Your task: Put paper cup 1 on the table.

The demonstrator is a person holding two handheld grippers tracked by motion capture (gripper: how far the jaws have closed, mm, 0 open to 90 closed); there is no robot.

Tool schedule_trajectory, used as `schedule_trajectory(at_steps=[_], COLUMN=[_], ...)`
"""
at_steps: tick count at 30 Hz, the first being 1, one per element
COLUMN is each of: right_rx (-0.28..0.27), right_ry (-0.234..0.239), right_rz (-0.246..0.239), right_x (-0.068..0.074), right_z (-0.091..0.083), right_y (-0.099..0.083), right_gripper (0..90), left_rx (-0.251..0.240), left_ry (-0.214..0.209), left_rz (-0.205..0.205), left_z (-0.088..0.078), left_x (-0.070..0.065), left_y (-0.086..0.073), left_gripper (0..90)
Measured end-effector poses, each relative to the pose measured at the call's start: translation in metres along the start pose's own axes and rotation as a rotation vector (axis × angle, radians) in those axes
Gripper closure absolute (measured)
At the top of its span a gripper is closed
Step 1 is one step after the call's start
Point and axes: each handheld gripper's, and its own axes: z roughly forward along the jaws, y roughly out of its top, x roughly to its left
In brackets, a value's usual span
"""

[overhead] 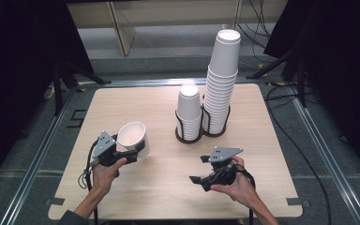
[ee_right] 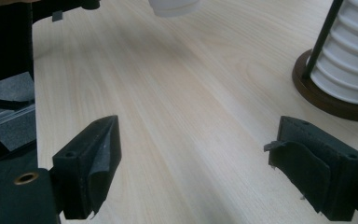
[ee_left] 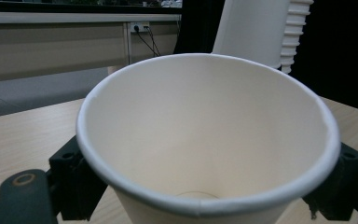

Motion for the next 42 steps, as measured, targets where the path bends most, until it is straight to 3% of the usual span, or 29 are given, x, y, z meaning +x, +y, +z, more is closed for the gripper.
schedule_trajectory(at_steps=[10, 14, 21, 30, 42], right_rx=[0.014, 0.009, 0.021, 0.024, 0.029], right_ry=[-0.024, -0.036, -0.036, -0.046, -0.038], right_rz=[0.007, -0.017, 0.005, 0.007, 0.013], right_x=[-0.002, -0.004, -0.005, -0.006, -0.006], right_z=[-0.002, -0.002, -0.002, -0.002, -0.002], right_y=[-0.004, -0.004, -0.006, -0.007, -0.008], right_gripper=[15.9, 15.9, 15.9, 15.9, 15.9], left_rx=[0.017, 0.018, 0.027, 0.020, 0.057], left_ry=[0.067, 0.094, 0.140, 0.166, 0.236], left_rz=[-0.006, 0.000, -0.019, -0.036, -0.005], left_z=[0.016, 0.025, 0.038, 0.055, 0.085], left_x=[0.018, 0.027, 0.042, 0.055, 0.074], left_y=[-0.001, -0.001, -0.001, 0.002, 0.001], left_gripper=[14.4, 14.3, 14.2, 14.2, 13.9])
